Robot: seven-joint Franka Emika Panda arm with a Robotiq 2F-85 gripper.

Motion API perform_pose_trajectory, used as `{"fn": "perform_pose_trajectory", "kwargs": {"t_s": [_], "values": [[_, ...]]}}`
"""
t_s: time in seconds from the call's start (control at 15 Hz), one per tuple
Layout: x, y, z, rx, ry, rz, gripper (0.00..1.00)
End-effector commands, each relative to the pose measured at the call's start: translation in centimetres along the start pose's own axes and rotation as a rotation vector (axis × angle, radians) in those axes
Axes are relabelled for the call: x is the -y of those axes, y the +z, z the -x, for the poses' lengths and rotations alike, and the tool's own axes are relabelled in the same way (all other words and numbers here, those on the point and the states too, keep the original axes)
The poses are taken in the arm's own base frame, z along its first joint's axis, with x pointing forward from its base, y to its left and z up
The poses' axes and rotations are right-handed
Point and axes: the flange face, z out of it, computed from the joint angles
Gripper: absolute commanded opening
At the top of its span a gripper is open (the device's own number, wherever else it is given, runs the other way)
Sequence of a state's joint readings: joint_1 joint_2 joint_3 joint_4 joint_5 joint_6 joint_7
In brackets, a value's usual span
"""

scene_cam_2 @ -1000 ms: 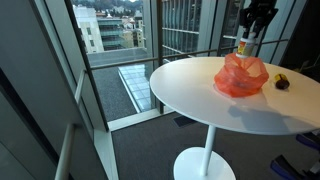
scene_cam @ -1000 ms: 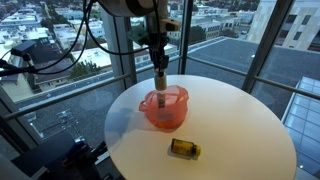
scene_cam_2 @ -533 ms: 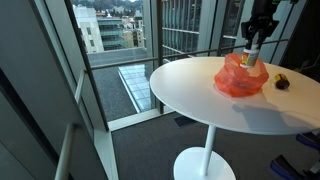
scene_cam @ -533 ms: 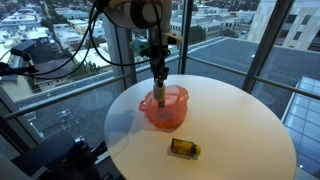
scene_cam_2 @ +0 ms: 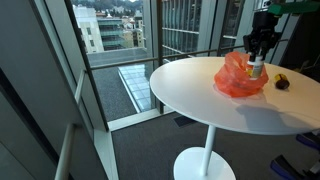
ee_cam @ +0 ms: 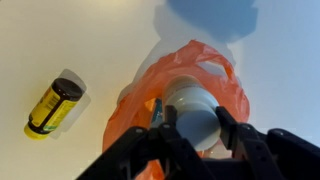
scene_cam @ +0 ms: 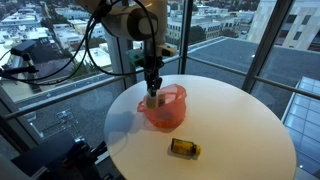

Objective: Put the white bottle inside the plastic bag

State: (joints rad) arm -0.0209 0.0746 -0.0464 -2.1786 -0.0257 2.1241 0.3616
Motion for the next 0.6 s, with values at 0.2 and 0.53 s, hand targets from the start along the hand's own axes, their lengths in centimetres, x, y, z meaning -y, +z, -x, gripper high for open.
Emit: {"fn": "perform_pose_trajectory", "kwargs": {"t_s": [0.2, 0.53], "values": [[1.1, 2.9, 1.9, 0.053, -0.037, 0.021, 0.19], [1.1, 4.9, 1.7, 0.047, -0.033, 0.036, 0.19]]}}
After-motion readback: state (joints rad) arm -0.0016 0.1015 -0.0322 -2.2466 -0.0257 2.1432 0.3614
